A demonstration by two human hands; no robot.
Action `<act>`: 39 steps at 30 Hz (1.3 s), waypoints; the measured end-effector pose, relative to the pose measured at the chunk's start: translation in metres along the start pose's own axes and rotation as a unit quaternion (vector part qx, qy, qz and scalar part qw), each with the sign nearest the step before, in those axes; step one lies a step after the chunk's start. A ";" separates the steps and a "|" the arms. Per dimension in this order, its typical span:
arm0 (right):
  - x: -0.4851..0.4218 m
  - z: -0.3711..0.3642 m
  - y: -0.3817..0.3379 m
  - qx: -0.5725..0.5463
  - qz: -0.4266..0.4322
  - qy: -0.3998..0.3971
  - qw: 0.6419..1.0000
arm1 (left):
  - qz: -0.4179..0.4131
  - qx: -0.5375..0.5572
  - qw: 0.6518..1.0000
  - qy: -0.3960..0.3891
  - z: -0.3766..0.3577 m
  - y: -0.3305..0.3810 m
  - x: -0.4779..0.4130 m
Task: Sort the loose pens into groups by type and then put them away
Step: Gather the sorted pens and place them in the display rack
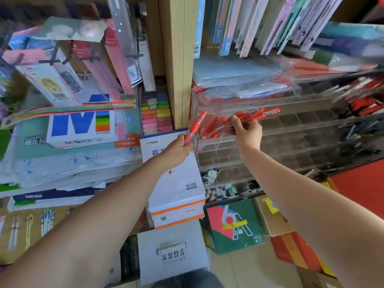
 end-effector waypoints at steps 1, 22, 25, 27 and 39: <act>0.000 -0.003 0.001 0.005 -0.002 0.001 1.000 | 0.000 0.003 1.000 -0.001 0.000 0.000 0.001; -0.006 -0.013 0.001 -0.010 -0.037 0.003 0.999 | -0.017 0.023 0.998 -0.056 0.005 -0.003 0.003; -0.009 -0.017 0.006 0.012 -0.102 -0.067 0.992 | -0.018 0.022 0.998 -0.055 0.007 -0.002 0.004; -0.010 -0.020 0.006 -0.003 -0.123 -0.094 0.988 | -0.020 0.022 0.998 -0.055 0.008 -0.001 0.005; -0.002 -0.023 0.004 0.067 -0.068 -0.089 0.991 | -0.030 0.006 0.998 -0.063 0.010 -0.001 0.012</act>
Point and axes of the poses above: each hand's wrist, its own x-axis away from the middle knuckle, its own z-axis out of the back of the hand, y = z × x, the point moved 4 cm from there along -x, towards the middle knuckle, and after that the axes turned 15 degrees about -y, right-handed, at the moved point
